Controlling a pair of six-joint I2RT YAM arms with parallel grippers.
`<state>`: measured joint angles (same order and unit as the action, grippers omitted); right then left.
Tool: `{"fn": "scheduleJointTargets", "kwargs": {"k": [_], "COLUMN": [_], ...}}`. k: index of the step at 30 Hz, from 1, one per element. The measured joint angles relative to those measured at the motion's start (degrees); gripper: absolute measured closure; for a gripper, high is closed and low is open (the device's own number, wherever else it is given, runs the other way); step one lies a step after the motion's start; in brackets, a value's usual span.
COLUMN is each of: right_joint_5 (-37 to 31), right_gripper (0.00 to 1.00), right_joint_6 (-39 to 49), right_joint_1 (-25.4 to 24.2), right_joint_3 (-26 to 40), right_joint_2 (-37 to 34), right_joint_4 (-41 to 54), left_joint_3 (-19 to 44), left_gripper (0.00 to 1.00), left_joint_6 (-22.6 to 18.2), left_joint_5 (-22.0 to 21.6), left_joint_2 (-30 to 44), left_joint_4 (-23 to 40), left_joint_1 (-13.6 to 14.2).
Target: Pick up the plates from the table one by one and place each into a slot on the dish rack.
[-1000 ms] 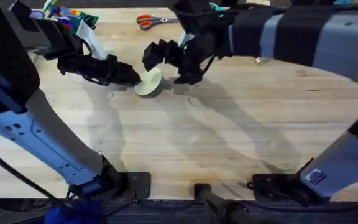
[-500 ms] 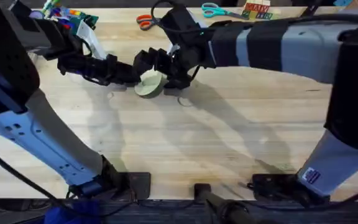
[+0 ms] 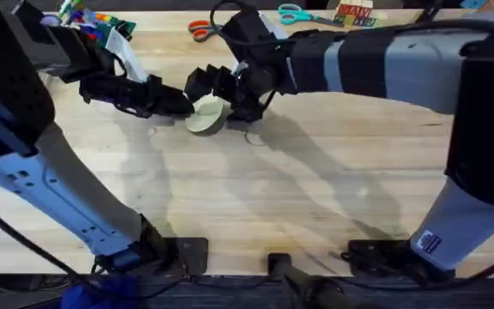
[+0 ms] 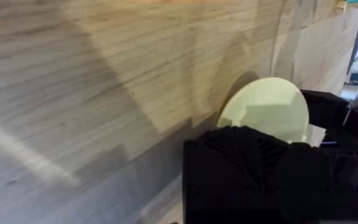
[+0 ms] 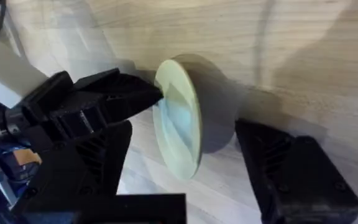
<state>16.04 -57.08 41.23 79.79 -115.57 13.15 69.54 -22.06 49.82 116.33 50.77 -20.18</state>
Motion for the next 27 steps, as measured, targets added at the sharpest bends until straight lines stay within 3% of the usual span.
{"fn": "scheduleJointTargets", "kwargs": {"k": [7, 11, 20, 25, 27], "right_joint_5": [-0.8, -1.4, -1.9, -1.9, -1.9], "right_gripper": [0.010, 0.061, 0.348, 0.601, 0.634], "right_joint_6": [-0.2, -0.2, -1.0, -1.2, -1.2], "right_joint_1": [0.0, 0.0, 0.0, 0.0, 0.0], "right_joint_3": [0.0, 0.0, 0.0, 0.0, 0.0], "right_joint_2": [0.0, 0.0, 0.0, 0.0, 0.0], "right_joint_4": [0.0, 0.0, 0.0, 0.0, 0.0], "left_joint_3": [0.0, 0.0, 0.0, 0.0, 0.0], "left_gripper": [0.958, 0.958, 0.958, 0.958, 0.958], "left_joint_6": [0.0, 0.0, 0.0, 0.0, 0.0], "left_joint_5": [0.0, 0.0, 0.0, 0.0, 0.0], "left_joint_2": [0.0, 0.0, 0.0, 0.0, 0.0], "left_joint_4": [0.0, 0.0, 0.0, 0.0, 0.0], "left_joint_1": [0.0, 0.0, 0.0, 0.0, 0.0]}}
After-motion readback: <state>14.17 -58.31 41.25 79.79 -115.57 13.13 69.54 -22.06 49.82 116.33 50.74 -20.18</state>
